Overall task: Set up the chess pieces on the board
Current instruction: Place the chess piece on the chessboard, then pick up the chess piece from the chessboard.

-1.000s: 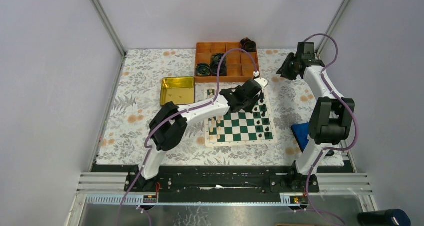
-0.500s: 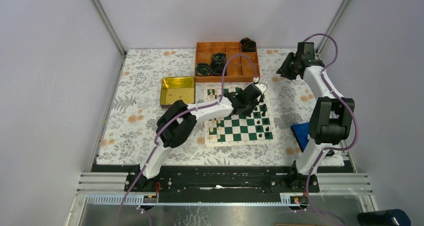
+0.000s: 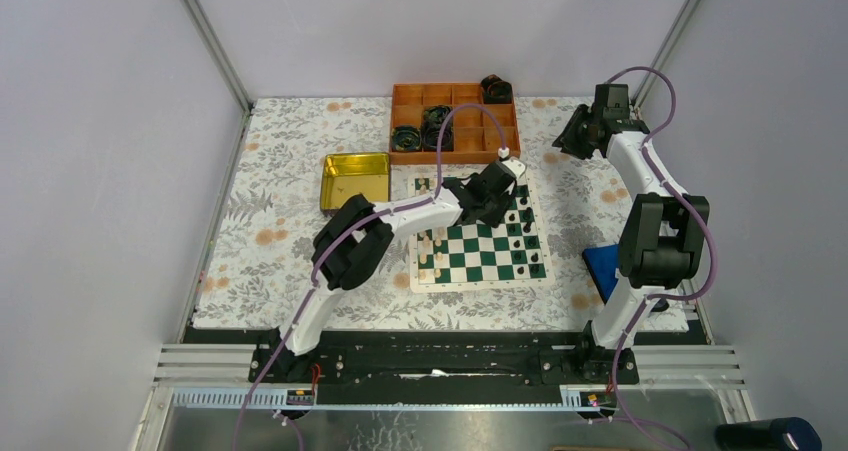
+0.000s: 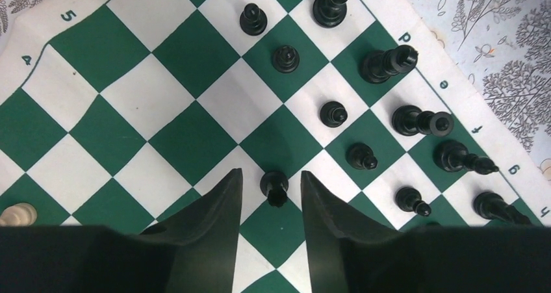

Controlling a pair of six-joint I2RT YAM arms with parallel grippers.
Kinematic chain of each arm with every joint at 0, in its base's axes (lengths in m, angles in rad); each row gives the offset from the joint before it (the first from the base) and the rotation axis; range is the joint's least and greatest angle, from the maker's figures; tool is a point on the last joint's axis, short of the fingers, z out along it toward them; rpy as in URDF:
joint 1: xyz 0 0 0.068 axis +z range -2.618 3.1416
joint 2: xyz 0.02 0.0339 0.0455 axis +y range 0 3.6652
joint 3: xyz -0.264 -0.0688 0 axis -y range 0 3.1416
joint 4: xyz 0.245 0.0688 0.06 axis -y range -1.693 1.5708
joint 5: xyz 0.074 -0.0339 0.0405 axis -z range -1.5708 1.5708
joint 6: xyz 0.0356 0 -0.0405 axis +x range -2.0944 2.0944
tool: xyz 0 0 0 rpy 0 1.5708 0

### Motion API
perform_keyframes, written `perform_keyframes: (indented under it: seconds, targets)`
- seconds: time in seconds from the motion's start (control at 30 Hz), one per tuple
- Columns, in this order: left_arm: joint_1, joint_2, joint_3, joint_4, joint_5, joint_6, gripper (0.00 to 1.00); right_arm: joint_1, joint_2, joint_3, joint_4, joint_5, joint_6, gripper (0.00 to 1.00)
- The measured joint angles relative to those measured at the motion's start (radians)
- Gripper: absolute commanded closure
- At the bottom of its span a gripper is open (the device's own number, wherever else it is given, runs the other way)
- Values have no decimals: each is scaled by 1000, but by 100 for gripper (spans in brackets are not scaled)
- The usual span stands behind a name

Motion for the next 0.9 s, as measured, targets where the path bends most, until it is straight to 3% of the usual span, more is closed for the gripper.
perform_keyframes:
  seconds: [0.2,0.43,0.77,0.9]
  targets:
    - [0,-1,-11,12,2,-3,40,1,0,0,0,0,-6,63]
    - [1,-82,-71,16,-26,-20,18,47,-5,0,-13,29,-52,59]
    - [4,-464,-262,19,-136,-103,2,216,-106,-2,-104,38,-134,50]
    - [4,-605,-380,14,-201,-160,1,279,-159,-34,-114,50,-151,48]
